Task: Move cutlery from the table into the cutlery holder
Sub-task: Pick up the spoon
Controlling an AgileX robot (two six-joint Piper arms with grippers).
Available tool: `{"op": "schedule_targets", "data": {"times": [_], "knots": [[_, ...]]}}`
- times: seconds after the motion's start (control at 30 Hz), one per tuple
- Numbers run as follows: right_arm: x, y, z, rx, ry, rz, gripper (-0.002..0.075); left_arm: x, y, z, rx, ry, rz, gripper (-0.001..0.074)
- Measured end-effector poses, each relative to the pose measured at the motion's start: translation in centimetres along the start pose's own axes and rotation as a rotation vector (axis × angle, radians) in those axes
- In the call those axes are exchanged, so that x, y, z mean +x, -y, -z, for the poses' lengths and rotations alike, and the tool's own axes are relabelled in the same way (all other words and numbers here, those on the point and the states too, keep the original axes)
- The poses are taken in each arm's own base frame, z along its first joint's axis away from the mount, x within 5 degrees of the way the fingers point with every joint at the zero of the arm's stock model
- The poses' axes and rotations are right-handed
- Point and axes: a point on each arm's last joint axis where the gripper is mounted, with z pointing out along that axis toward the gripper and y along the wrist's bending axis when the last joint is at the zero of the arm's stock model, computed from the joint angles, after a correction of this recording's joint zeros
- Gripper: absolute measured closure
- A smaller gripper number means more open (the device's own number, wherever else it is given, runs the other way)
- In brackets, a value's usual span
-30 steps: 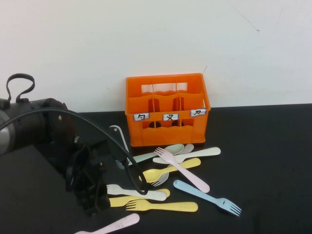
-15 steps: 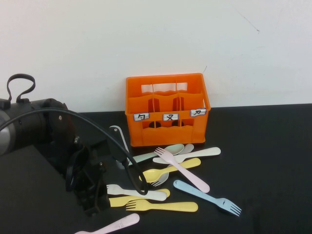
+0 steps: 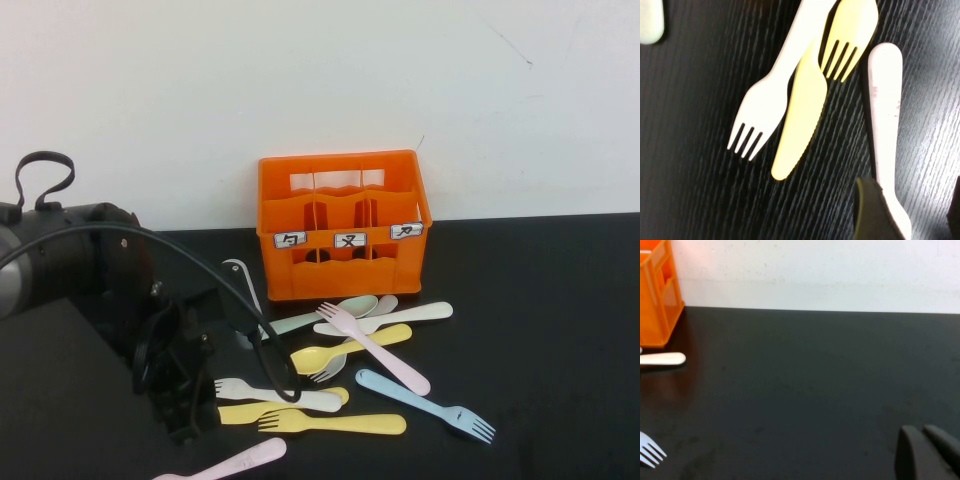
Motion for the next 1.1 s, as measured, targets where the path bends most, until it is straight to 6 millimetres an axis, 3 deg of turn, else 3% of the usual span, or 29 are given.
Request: {"op": "schedule_targets", "data": {"times": [0.13,0.47,0.7,1.1], "knots": [[0.0,0.0,0.0,0.0,0.0,0.0,0.0729,-0.1,0.3,-0.7,-0.004,-0.057,0.04,0.043],[0.0,0.0,0.0,0.0,0.0,0.0,0.0729,-1.3,2.5,-5.9,0.025,-0.303,0.027,0.043],[0.0,0.0,0.0,0.0,0.0,0.0,0.0729,-0.9,2.1,-9.0,0.019,-0.35,0.146,0.043],[0.0,0.0,0.0,0.0,0.0,0.0,0.0729,-1.4,1.9,-9.7,-0.008,-0.305,0.196,0.0431]]}}
